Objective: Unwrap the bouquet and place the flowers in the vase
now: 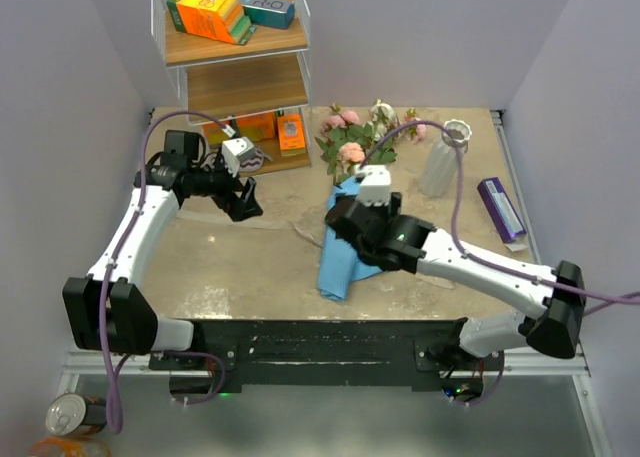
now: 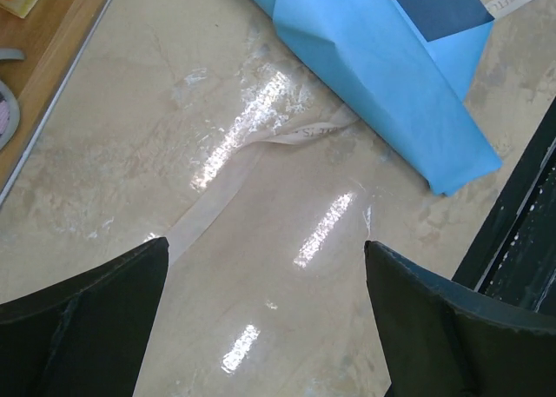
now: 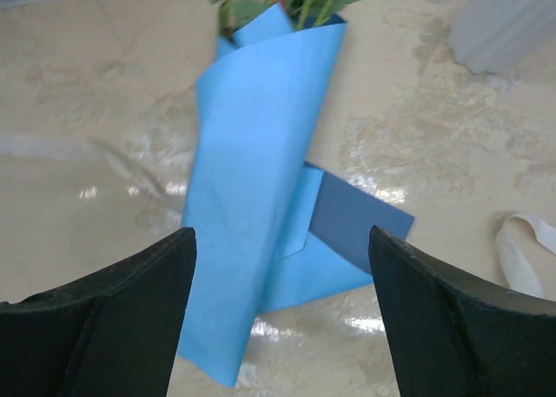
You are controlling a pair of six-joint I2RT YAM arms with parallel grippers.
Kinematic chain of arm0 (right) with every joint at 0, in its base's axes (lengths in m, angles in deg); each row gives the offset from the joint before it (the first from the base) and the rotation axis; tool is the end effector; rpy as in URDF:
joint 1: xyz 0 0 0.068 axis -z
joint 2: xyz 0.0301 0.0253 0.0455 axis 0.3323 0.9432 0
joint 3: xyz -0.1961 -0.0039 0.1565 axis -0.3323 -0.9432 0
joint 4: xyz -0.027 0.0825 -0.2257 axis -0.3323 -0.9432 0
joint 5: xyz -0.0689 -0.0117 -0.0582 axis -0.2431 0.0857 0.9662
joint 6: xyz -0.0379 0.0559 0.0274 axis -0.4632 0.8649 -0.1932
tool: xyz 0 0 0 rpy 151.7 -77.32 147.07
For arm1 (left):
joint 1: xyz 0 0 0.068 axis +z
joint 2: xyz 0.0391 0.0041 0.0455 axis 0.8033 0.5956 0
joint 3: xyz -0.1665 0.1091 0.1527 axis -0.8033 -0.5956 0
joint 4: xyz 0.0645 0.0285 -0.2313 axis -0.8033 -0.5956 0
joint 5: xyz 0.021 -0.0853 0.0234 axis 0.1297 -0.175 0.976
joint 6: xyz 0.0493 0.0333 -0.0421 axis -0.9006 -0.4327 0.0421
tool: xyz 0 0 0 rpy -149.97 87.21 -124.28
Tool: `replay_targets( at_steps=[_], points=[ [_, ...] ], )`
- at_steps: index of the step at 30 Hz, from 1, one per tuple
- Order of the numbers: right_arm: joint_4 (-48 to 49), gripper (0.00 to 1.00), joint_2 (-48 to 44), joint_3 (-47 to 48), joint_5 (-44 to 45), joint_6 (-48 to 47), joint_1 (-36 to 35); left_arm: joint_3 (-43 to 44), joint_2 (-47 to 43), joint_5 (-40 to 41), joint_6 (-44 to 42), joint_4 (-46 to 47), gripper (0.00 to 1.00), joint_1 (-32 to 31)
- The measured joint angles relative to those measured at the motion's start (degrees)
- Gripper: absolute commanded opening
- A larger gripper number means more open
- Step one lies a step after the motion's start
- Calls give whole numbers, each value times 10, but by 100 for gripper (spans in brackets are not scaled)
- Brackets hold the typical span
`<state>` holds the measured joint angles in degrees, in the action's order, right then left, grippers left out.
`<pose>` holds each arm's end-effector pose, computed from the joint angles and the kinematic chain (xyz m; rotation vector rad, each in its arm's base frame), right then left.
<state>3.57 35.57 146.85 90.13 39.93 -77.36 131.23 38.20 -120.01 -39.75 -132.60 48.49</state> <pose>0.1788 0.1997 0.2926 0.0826 2.1012 -0.0095 0.2667 -0.0632 0.2823 0.8929 2.1225 -0.7002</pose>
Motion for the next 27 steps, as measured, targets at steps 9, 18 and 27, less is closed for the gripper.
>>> replay_targets(
  at_steps=[9,18,27],
  points=[
    [38,85,108,-26,44,-69,-200,-30,16,-6,16,32,99,0],
    [19,78,287,126,84,-64,-126,-49,14,2,21,46,99,0],
    [3,61,357,164,76,-57,-5,-61,-14,11,20,45,99,2]
  ],
)
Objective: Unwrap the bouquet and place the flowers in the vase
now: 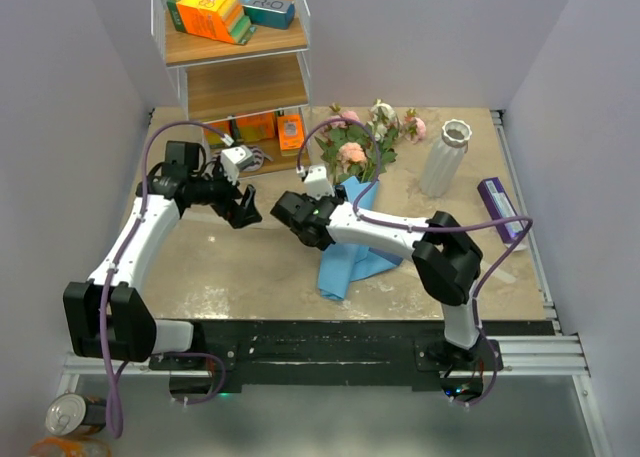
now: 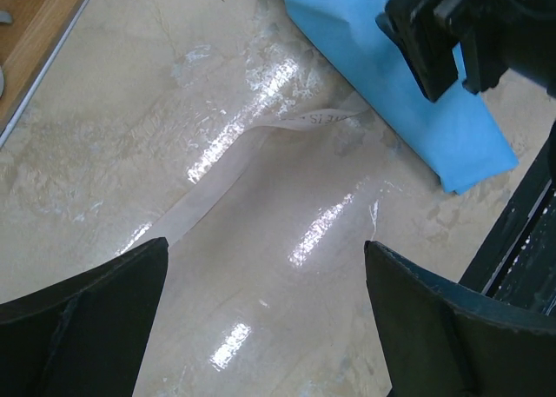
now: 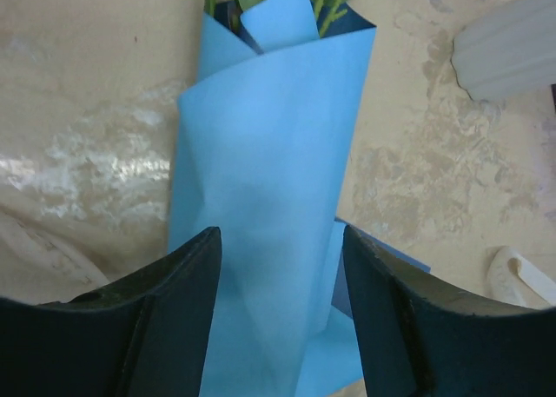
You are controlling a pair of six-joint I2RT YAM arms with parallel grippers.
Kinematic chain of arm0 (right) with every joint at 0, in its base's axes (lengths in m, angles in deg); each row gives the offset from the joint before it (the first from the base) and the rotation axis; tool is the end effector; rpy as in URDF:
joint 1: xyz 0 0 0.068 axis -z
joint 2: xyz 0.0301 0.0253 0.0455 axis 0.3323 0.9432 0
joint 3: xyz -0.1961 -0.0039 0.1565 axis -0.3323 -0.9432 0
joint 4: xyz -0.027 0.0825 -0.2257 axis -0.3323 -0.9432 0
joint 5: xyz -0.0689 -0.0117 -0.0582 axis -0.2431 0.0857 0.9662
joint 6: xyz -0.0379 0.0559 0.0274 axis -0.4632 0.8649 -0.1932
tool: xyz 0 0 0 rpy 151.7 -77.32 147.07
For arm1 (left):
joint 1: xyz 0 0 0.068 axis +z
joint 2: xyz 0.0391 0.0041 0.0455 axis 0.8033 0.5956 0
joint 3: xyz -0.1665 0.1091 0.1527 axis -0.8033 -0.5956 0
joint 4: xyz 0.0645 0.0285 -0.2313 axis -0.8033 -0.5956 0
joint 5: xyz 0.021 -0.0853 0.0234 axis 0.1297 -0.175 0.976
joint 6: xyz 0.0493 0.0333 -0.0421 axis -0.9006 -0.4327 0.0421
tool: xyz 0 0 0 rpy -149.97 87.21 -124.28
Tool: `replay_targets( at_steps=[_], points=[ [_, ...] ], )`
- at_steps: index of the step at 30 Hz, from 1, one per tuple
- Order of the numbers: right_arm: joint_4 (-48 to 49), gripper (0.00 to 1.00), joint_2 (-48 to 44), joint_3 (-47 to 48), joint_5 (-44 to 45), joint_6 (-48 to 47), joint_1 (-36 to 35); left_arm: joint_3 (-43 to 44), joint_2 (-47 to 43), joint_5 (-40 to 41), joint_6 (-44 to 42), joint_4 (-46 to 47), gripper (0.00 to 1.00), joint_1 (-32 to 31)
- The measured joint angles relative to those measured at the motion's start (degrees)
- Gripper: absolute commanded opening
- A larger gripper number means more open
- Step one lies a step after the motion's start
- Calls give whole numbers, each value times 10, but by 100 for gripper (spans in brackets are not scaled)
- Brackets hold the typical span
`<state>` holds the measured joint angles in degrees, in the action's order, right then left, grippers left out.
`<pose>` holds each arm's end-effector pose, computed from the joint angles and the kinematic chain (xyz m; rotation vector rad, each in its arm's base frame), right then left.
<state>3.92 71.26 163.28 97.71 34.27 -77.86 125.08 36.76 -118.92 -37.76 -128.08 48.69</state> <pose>0.2392 0.2932 0.1922 -0.1689 2.1455 -0.4669 0.2627 -0.0611 0.2611 0.8484 2.1567 -0.6957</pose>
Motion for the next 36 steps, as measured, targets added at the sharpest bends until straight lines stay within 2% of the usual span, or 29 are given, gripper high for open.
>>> replay_targets(
  at_steps=[4,7,12,15,16,17,20,29,30,32,33,34,36],
  points=[
    [0,61,15,49,-1,0,8,0,-1,0,0,0,99,6],
    [3,59,21,51,-3,-1,2,0,-1,0,0,0,99,10],
    [5,45,54,50,-12,0,2,0,-1,-1,-2,0,99,19],
    [12,30,66,37,-23,0,16,0,-1,-1,-4,-1,99,21],
    [13,18,68,33,-25,0,22,0,-1,-1,-5,-1,99,22],
    [14,12,70,30,-29,0,28,0,-1,-2,-6,-1,99,22],
    [19,0,70,30,-32,0,41,-1,-1,-2,-6,-1,99,24],
    [23,0,62,31,-32,-3,42,-3,-3,-2,-6,-1,99,25],
    [24,5,56,31,-31,-3,42,-3,-4,-2,-6,-1,99,25],
    [28,29,38,31,-32,-8,42,-3,-5,-2,-6,-1,99,25],
    [34,46,28,31,-33,-11,44,-3,-5,-2,-6,-1,99,25],
    [37,53,20,34,-35,-14,47,-3,-6,-2,-6,0,99,25],
    [35,59,12,51,-39,-18,55,-3,-6,-2,-6,0,99,25]
  ],
)
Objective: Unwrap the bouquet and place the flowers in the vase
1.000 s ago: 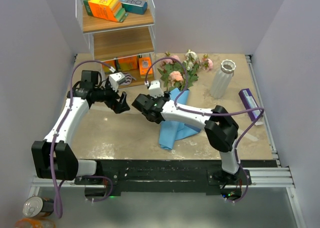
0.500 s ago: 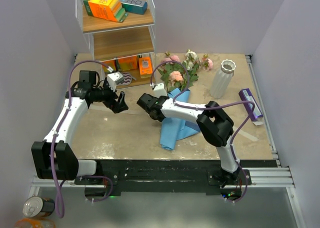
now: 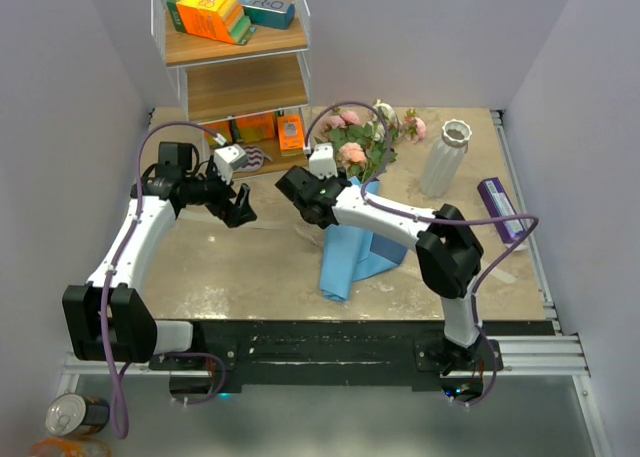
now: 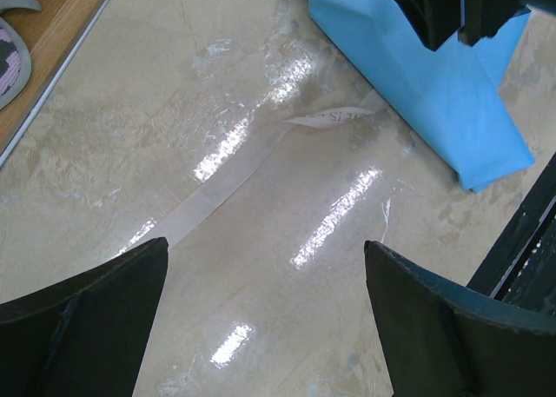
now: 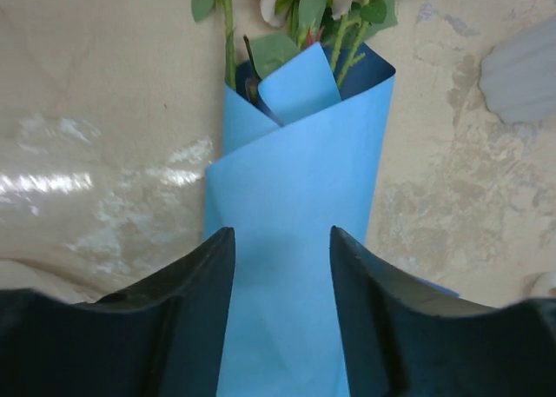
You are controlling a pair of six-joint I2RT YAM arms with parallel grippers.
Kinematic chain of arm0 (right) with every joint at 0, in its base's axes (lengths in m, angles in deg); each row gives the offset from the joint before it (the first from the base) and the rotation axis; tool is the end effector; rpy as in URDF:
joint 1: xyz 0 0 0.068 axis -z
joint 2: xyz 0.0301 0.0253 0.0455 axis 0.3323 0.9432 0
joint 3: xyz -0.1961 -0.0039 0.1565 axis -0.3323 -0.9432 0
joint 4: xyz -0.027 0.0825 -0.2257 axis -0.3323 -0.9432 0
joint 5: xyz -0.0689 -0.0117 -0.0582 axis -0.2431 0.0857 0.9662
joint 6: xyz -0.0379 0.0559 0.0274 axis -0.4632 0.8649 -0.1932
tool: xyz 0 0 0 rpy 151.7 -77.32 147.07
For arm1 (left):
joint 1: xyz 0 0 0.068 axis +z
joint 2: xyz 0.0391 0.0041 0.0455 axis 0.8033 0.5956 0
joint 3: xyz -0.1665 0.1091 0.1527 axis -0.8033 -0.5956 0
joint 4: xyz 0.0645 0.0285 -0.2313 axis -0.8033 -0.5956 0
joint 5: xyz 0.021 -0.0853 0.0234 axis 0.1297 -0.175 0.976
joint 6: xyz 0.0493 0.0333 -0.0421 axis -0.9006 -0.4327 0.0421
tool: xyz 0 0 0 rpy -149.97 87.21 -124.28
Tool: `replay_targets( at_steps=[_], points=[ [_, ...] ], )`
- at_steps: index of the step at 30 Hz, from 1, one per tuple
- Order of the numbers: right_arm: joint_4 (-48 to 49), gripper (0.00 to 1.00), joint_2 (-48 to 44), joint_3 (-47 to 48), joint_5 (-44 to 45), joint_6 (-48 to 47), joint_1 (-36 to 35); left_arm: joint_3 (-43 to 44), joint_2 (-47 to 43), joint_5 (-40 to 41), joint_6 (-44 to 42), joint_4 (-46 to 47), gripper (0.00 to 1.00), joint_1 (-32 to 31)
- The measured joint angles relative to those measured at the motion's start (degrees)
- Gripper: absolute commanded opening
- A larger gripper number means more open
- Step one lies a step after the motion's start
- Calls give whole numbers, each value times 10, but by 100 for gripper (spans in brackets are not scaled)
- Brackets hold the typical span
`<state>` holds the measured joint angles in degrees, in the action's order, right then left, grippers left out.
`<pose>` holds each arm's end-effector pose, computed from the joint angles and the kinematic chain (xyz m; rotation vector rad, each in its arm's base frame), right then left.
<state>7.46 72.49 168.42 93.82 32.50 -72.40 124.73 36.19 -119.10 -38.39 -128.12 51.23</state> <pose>0.2771 0.2878 0.2087 -0.0455 2.1604 -0.3690 0.2630 -0.0494 0.2617 0.8108 2.1584 -0.6699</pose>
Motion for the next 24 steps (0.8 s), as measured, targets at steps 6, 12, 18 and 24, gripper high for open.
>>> replay_targets(
  at_steps=[6,12,18,24],
  points=[
    [-21,66,52,107,-12,11,35,-12,-2,-1,-6,1,99,0],
    [-70,64,143,188,-23,29,47,-20,-2,0,-17,1,99,0],
    [-129,60,190,210,-26,57,47,-27,-3,-1,-22,1,99,0],
    [-143,55,187,202,-26,70,51,-28,-3,-1,-26,3,99,0]
  ],
)
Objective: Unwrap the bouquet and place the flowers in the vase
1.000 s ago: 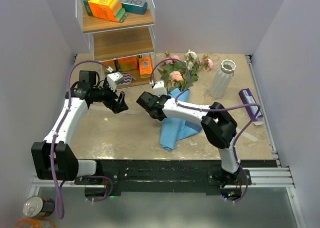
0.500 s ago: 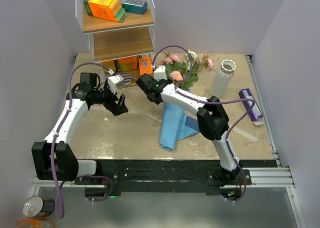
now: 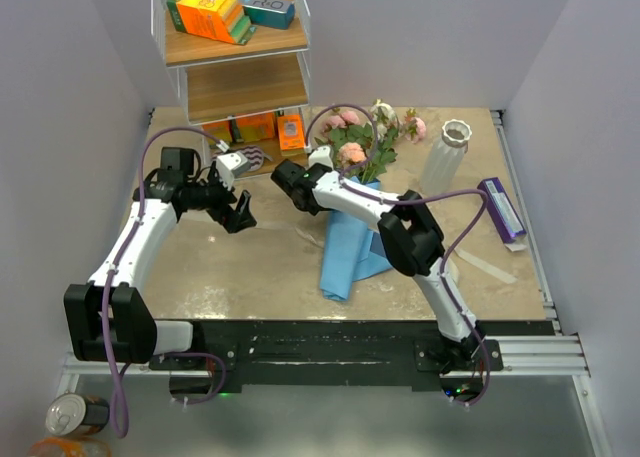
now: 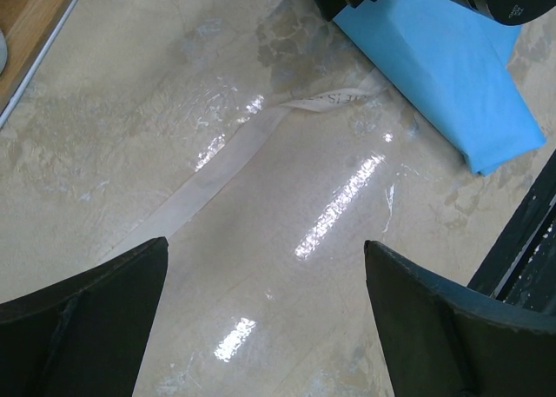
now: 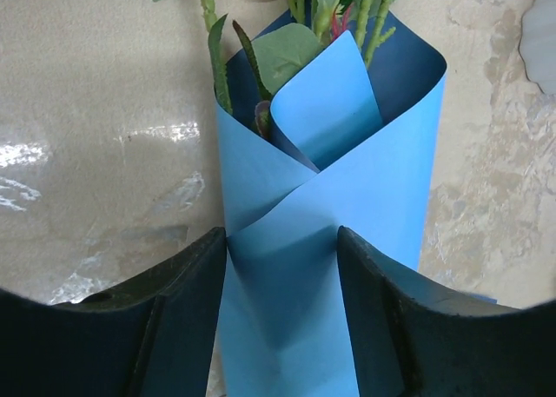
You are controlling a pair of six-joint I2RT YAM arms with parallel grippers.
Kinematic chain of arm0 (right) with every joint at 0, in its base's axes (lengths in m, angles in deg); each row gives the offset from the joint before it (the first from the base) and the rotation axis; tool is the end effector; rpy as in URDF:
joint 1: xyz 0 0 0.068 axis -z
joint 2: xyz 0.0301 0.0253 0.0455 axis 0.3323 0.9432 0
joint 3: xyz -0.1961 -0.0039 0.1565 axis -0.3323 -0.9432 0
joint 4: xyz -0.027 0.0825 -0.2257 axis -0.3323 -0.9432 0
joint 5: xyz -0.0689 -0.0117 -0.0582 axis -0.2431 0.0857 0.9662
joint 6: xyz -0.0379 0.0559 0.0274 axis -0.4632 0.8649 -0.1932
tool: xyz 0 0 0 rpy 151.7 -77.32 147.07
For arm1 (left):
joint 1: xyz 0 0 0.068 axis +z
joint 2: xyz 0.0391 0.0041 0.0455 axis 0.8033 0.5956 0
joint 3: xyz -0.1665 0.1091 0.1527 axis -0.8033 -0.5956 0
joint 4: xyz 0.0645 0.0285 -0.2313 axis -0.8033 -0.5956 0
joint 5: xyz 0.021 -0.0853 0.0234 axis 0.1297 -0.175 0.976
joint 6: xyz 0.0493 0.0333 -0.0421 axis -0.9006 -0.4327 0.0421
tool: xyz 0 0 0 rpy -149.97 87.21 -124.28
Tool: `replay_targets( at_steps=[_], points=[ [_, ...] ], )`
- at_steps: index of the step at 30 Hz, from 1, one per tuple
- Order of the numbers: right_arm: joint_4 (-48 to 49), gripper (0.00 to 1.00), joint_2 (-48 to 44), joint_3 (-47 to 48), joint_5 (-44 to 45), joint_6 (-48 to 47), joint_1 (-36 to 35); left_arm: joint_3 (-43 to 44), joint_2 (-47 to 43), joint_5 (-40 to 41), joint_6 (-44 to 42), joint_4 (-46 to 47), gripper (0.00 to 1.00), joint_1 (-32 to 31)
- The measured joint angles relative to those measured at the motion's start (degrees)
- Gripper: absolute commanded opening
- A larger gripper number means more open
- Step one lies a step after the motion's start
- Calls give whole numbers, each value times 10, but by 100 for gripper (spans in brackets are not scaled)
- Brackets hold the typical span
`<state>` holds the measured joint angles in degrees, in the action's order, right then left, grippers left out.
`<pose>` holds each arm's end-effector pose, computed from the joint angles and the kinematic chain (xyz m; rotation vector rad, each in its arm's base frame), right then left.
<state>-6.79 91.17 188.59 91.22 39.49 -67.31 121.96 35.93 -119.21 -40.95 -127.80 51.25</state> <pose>0.3302 0.2963 0.1616 0.0555 2.2945 -0.5190 0.2584 -0.0492 0.2486 0.8513 2.1678 -0.6690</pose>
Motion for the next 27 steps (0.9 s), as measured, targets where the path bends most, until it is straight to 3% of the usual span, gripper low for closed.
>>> replay_targets(
  at_steps=[5,13,18,23,27],
  points=[
    [-4,50,0,0,0,3,7,-4,0,-1,0,10,99,0],
    [-11,17,-2,0,0,3,9,-22,0,-1,0,13,99,0],
    [-15,13,-28,0,0,1,8,-26,-1,-1,0,20,99,0],
    [-17,0,-76,0,2,-5,8,-27,-1,-1,0,23,99,0],
    [-14,0,-123,0,2,-12,8,-27,-1,-1,1,23,99,0]
  ],
)
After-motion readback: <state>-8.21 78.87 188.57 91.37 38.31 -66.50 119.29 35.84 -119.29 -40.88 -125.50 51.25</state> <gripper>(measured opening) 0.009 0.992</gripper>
